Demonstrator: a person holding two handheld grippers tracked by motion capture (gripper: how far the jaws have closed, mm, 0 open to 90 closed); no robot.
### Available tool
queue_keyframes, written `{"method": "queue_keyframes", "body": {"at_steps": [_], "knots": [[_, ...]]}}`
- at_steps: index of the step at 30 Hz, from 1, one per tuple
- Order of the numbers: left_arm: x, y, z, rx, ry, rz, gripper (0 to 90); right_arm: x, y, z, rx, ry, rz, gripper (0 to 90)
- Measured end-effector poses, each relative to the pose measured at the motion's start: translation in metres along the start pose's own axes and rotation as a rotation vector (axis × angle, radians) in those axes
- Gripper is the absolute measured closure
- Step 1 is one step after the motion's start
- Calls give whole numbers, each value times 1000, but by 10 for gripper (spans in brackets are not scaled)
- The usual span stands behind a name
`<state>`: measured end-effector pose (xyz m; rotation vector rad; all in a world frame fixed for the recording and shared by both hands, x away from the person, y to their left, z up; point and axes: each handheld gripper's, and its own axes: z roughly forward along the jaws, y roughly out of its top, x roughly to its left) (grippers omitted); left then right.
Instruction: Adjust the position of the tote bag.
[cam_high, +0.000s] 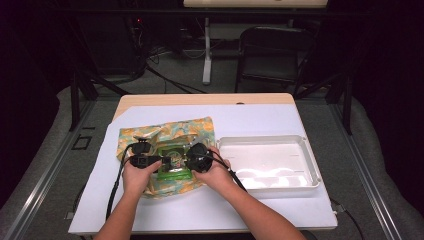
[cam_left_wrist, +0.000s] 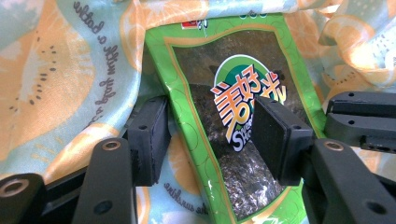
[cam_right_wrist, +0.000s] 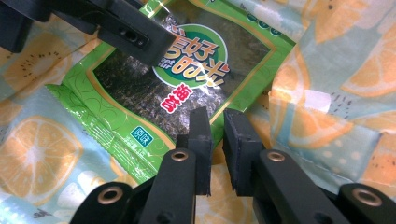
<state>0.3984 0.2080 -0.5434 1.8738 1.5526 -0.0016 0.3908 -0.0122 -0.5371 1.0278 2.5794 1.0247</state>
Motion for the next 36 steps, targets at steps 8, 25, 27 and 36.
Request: {"method": "queue_keyframes", "body": {"at_steps": [8,25,27,36], "knots": [[-2,0,-4,-10,-20,1,471,-1,0,0,6,-1,-3,814],[-2,1,-9,-33,-52,-22,517,-1,0,0,16,-5,-1,813],[-2,1,-9,-30,-50,-23,517,-1,0,0,15,-5,0,813],[1,1,-7,-23,-59,-38,509,0,0,1,9,-8,4,815]]}}
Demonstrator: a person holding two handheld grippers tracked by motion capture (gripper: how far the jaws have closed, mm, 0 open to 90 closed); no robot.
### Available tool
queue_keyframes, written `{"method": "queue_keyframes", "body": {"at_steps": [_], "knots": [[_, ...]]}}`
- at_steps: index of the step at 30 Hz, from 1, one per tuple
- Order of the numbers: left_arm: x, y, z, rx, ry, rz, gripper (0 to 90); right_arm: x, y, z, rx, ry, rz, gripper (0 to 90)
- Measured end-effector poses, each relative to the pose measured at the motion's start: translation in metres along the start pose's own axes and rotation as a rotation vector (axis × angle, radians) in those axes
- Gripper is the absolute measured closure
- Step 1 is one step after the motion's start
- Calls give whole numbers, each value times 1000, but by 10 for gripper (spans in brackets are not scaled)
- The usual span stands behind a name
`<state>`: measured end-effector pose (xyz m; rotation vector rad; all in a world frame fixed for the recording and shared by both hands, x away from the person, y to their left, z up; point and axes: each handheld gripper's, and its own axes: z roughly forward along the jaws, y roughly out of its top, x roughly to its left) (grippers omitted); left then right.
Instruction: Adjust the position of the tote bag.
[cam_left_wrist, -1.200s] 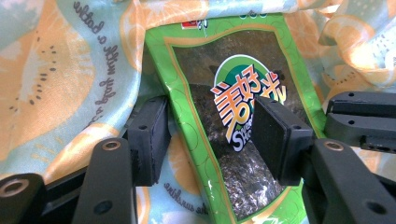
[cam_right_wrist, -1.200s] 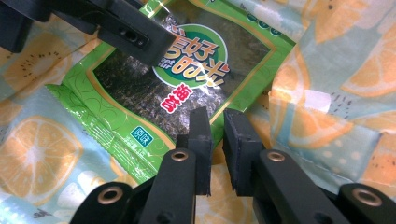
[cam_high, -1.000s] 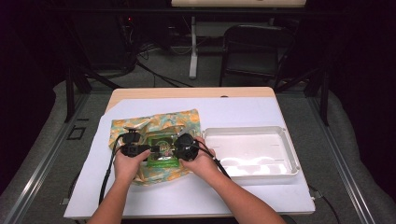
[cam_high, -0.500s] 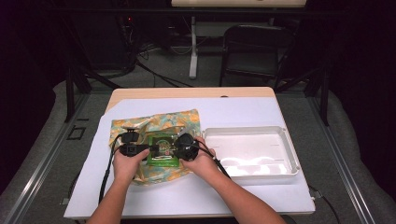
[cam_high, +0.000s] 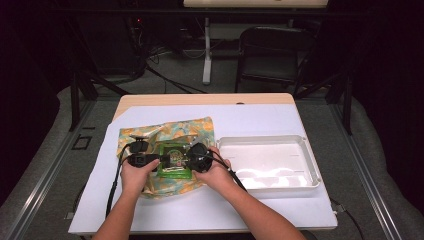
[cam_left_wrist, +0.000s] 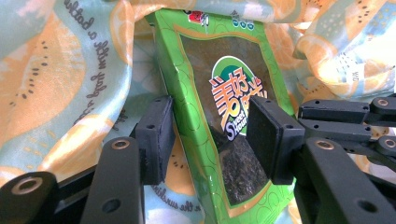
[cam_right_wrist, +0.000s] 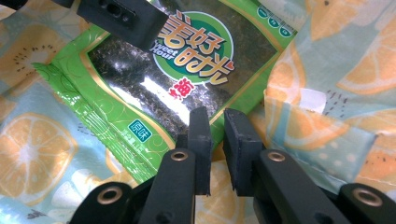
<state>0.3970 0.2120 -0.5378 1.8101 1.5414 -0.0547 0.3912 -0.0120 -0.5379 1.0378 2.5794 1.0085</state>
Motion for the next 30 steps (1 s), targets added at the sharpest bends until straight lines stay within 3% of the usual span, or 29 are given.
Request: {"method": "queue_keyframes", "body": {"at_steps": [12,30], "knots": [[2,0,6,15,-26,-16,500,0,0,0,1,-3,0,815],[3,1,-2,-9,-61,-41,607,-1,0,0,12,-11,-1,813]]}}
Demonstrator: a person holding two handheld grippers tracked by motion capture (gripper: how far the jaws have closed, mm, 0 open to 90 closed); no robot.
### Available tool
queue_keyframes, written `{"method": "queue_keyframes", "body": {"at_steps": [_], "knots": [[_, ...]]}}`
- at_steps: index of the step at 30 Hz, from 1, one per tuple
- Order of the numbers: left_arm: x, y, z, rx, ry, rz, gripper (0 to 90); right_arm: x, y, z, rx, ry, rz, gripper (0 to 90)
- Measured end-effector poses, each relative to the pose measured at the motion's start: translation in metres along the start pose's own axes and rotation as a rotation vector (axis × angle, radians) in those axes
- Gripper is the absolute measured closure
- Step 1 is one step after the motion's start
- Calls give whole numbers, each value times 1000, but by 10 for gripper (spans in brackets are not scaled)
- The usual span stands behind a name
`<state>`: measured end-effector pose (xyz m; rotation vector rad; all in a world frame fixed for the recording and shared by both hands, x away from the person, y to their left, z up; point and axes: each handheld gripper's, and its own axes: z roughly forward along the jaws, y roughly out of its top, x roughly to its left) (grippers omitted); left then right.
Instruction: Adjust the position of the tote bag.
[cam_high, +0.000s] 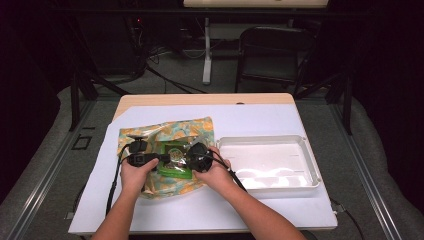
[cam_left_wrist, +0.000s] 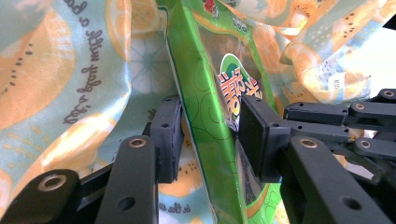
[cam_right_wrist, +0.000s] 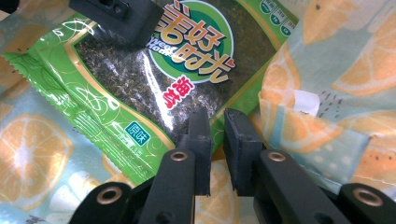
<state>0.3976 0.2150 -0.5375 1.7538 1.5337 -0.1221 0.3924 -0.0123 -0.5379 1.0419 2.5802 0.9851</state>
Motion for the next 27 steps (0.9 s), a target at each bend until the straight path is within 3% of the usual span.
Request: {"method": "queue_keyframes", "body": {"at_steps": [15,17,27], "knots": [[-3,1,-3,-13,-52,-28,668,1,0,1,-8,-4,4,810],[-4,1,-4,-17,-56,-49,677,0,0,0,-9,4,5,795],[-5,0,-7,-34,-79,-68,707,-2,3,-13,-48,50,37,732]]}}
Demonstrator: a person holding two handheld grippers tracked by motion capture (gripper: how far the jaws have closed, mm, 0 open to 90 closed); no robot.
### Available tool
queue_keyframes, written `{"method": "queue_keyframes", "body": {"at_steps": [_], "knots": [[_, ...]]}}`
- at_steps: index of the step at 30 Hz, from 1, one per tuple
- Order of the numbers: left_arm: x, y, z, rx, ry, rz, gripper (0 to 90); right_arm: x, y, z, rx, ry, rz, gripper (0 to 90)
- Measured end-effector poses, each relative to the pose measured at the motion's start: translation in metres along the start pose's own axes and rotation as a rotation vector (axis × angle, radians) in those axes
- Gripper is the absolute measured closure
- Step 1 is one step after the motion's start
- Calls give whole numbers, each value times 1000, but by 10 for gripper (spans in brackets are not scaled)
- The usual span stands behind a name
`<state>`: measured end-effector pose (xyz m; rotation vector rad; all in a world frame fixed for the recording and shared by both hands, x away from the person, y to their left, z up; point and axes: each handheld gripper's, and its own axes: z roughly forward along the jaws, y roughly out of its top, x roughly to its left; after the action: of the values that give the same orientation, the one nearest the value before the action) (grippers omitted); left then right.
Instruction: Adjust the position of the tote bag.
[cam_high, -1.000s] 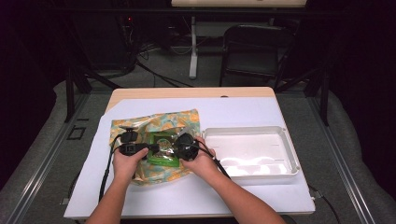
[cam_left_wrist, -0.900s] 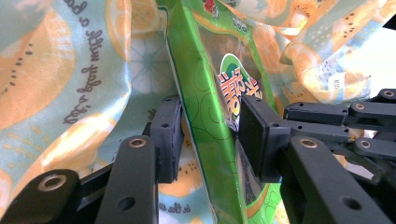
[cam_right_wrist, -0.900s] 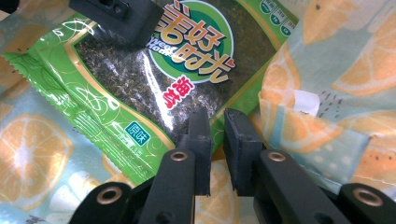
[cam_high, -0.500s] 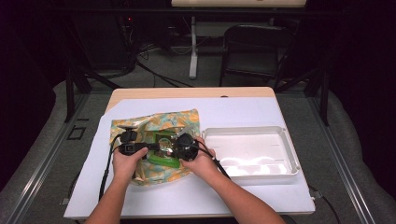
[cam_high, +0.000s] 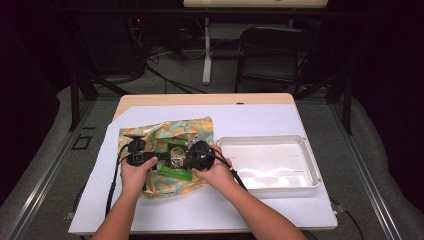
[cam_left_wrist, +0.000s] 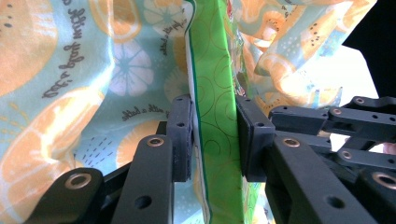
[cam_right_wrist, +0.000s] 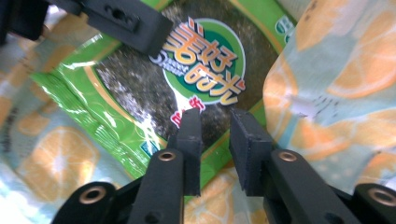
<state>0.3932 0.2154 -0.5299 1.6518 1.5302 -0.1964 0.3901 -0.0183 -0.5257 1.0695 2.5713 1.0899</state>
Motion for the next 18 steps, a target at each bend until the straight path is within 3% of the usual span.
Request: {"method": "queue_keyframes", "body": {"at_steps": [6,18], "knots": [[-2,-1,-3,-12,-14,-11,722,1,4,-11,-31,20,7,699],[-4,-2,-5,-14,-19,7,727,1,6,-22,-73,41,16,616]]}}
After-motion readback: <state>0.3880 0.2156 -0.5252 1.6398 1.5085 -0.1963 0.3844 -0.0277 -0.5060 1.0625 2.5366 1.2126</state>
